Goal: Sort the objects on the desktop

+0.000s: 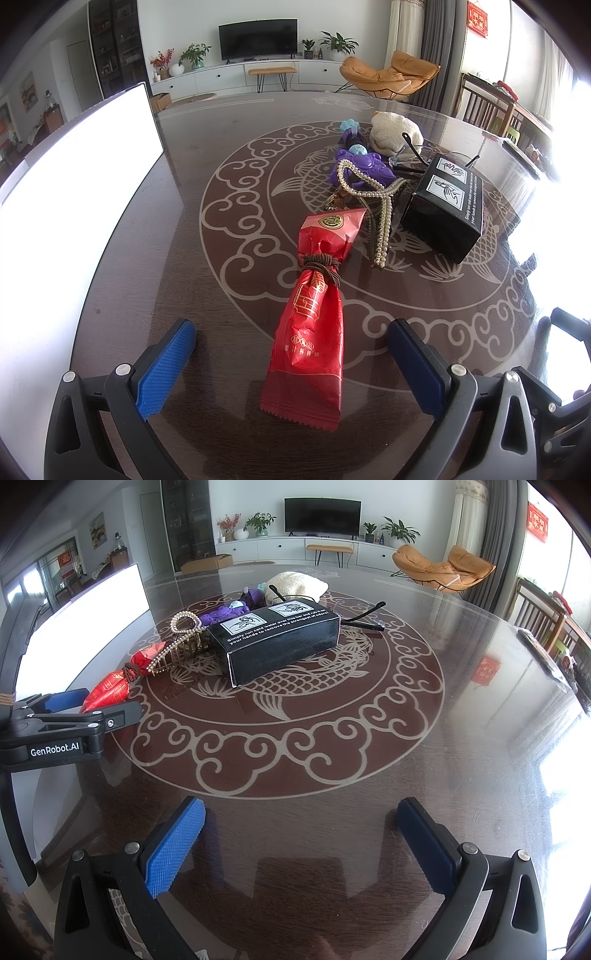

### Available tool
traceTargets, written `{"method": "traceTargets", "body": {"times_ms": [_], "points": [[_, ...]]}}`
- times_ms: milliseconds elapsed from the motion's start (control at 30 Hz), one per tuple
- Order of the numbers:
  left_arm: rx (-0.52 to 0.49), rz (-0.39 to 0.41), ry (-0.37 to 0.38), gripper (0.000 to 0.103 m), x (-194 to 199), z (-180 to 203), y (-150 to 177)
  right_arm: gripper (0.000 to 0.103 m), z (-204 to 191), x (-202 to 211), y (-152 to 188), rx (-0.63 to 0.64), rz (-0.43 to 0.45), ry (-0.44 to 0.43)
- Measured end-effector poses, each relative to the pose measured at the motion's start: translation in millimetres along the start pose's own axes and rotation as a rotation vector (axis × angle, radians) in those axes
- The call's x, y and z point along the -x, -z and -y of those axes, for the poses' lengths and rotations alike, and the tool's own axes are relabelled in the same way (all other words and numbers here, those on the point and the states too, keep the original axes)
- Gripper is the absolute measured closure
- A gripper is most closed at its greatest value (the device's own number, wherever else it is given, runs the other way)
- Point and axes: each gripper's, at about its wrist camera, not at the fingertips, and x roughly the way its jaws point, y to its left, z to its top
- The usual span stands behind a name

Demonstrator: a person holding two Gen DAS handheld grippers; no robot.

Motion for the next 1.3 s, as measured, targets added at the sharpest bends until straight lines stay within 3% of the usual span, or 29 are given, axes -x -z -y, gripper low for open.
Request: {"method": "traceTargets", "body": {"times_ms": [833, 900, 1000, 1067, 1133, 1167, 1200, 1233, 1267, 1300], "points": [[-0.001, -0.001, 0.0, 0.0, 0, 0, 0, 0.0, 0, 0, 0, 0.0, 0.0, 0.0], [-0.03, -0.054, 0.019, 0.0, -3, -1, -7, 0.0, 0, 0, 0, 0.0, 0.0, 0.0], [-0.082, -0.212, 0.053, 0.0, -17, -2, -33, 0.0, 0, 0, 0, 0.0, 0.0, 0.0], [-0.074, -0.247, 0.094, 0.0, -21, -4, -42, 0.0, 0, 0, 0, 0.0, 0.0, 0.0], [-0.116, -0.237, 0.107, 0.012, -19, 2, -46, 0.0, 0, -1, 0, 0.0, 0.0, 0.0], [-0.161, -0.223, 0.083, 0.032, -16, 7, -45, 0.0, 0, -1, 0, 0.0, 0.0, 0.0], [-0.182, -0.212, 0.109, 0.05, -11, 11, -45, 0.0, 0, 0, 0, 0.0, 0.0, 0.0], [-0.194, -0.206, 0.122, 0.059, -8, 14, -43, 0.0, 0, -1, 0, 0.0, 0.0, 0.0], [-0.202, -0.201, 0.133, 0.081, -5, 15, -42, 0.0, 0, -1, 0, 0.0, 0.0, 0.0], [-0.196, -0.201, 0.152, 0.081, -2, 15, -39, 0.0, 0, 0, 0, 0.0, 0.0, 0.0]]}}
